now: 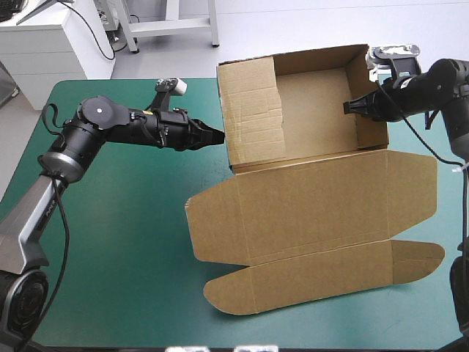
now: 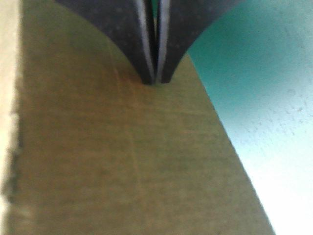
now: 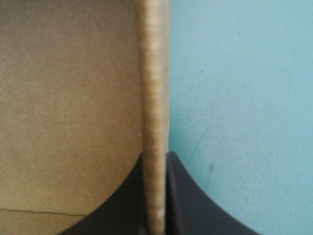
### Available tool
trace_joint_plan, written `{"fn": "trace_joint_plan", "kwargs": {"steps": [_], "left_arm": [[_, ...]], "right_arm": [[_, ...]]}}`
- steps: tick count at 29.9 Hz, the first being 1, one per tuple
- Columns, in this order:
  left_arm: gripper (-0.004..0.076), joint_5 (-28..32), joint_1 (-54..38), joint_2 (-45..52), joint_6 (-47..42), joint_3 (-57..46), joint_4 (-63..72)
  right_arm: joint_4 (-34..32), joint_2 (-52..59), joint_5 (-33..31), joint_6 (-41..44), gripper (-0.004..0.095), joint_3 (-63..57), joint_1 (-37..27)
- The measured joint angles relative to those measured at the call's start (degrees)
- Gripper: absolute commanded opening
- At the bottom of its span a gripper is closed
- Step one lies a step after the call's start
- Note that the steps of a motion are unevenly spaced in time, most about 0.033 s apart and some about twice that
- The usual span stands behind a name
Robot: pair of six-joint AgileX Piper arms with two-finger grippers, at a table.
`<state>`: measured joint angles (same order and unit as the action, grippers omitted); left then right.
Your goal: Fold the box
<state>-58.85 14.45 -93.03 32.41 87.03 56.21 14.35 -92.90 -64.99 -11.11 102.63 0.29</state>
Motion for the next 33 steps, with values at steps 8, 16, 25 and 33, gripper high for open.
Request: {"fn": "trace_joint_plan", "kwargs": {"steps": [8, 16, 25, 33], "left_arm": [[-0.0008, 0.13, 0.02, 1.06, 0.22, 0.00, 0.82], [-0.0008, -0.95, -0.04, 1.06, 0.28, 0.00, 0.88], [-0.0008, -1.19, -0.04, 0.41, 1.14, 0.00, 8.77], [-0.0008, 0.42, -0.04, -0.92, 1.25, 0.00, 9.27]], "right_arm": [[-1.16, 0.00, -0.38, 0.05, -0.0017, 0.00, 0.00], [-3.34, 0.00, -1.46, 0.00, -0.0017, 0.00, 0.00], [-3.90, 0.00, -1.13, 0.00, -0.0017, 0.00, 0.00], [-4.37, -0.02, -0.55, 0.00, -0.0017, 0.00, 0.00]]}}
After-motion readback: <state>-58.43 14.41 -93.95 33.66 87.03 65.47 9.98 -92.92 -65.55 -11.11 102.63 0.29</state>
